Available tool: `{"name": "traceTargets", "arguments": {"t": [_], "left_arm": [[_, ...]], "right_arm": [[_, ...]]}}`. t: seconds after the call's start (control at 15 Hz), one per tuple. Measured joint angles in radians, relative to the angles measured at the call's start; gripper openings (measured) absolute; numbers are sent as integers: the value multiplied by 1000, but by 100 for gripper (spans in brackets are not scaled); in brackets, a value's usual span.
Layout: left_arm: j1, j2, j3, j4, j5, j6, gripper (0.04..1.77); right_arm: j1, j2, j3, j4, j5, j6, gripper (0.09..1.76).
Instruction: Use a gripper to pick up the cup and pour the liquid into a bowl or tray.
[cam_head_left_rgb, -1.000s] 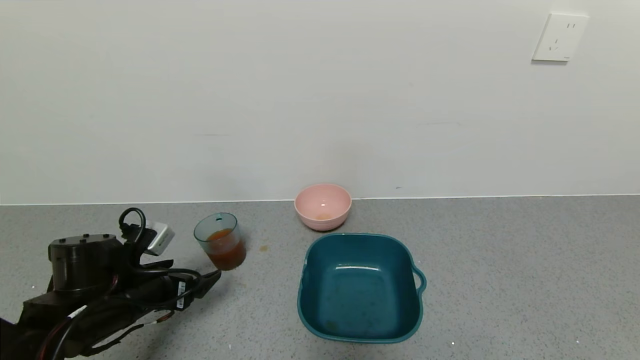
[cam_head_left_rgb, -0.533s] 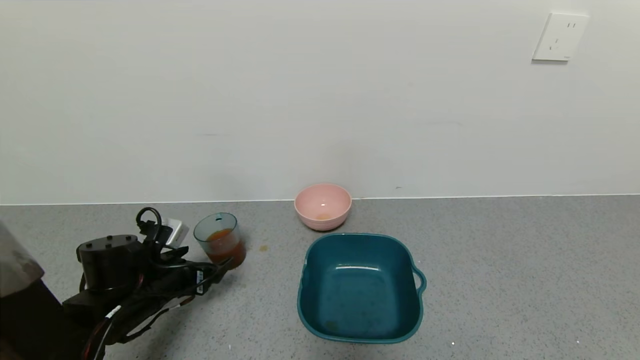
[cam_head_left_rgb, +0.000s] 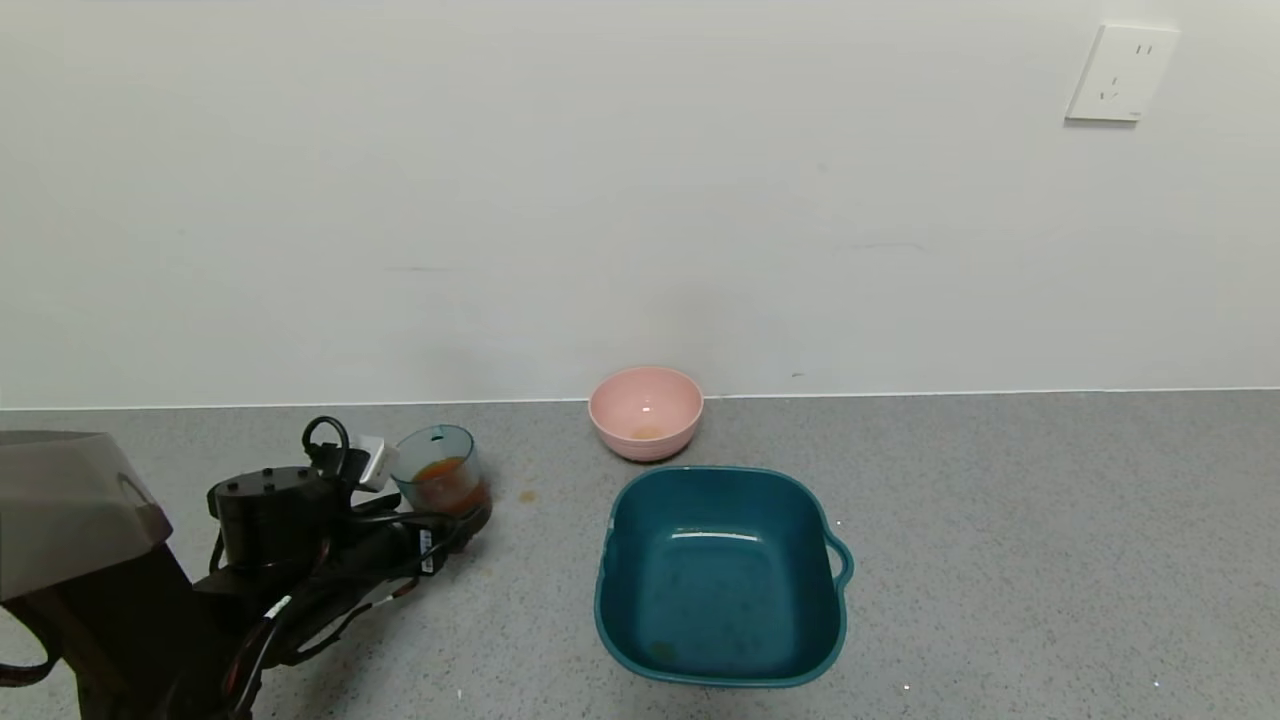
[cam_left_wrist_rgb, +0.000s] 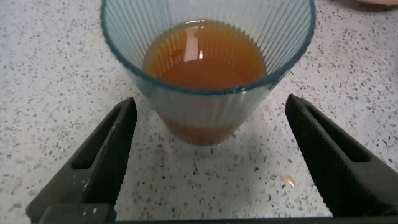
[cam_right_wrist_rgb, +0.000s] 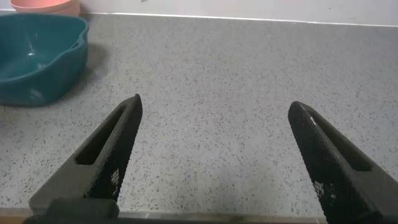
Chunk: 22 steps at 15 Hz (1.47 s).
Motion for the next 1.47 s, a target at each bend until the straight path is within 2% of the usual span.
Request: {"name": "traceTargets", "arguments": {"t": [0.33,0.73,1.47], "left_arm": [[-10,59,6,-164,29,-10,172],[-16,112,26,-244,28,-23,172],[-18,154,3,-262,29,-24,172]], "right_arm": [[0,0,0,0,0,0,171],[0,0,0,0,0,0,171],[0,0,0,0,0,0,171]]}}
